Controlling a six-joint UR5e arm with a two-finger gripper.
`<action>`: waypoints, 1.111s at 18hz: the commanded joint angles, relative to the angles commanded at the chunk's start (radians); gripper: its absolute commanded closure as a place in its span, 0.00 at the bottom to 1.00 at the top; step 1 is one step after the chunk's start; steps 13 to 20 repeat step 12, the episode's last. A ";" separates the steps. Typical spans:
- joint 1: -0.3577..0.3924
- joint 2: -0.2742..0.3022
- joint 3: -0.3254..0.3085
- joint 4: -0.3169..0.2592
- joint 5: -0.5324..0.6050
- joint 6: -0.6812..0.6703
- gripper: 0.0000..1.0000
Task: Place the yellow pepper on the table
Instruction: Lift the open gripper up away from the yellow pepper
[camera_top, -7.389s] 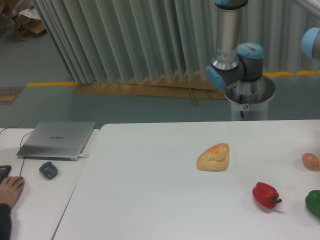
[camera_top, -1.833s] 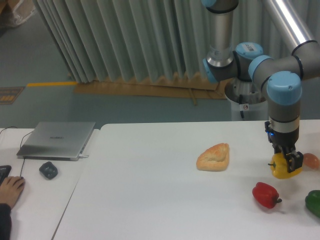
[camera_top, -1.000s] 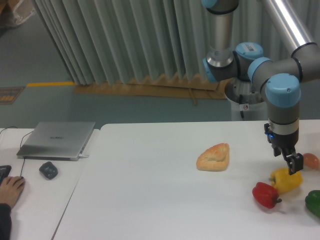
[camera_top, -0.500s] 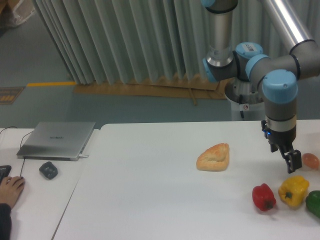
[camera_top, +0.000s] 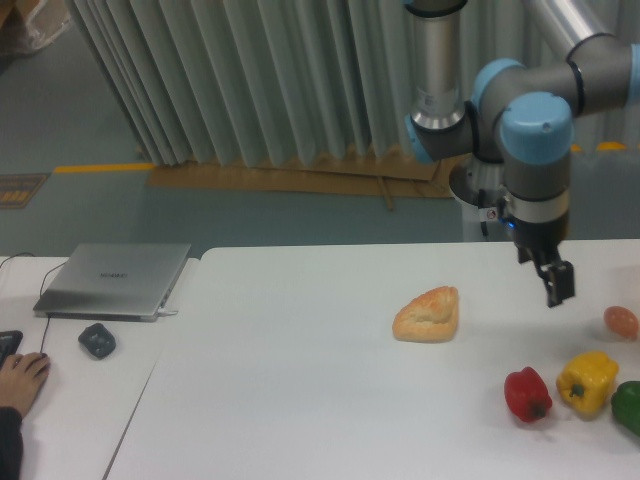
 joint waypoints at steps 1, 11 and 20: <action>0.000 0.012 0.002 -0.012 -0.021 -0.002 0.00; -0.002 0.045 0.020 -0.092 -0.077 -0.003 0.00; -0.002 0.046 0.020 -0.092 -0.077 -0.003 0.00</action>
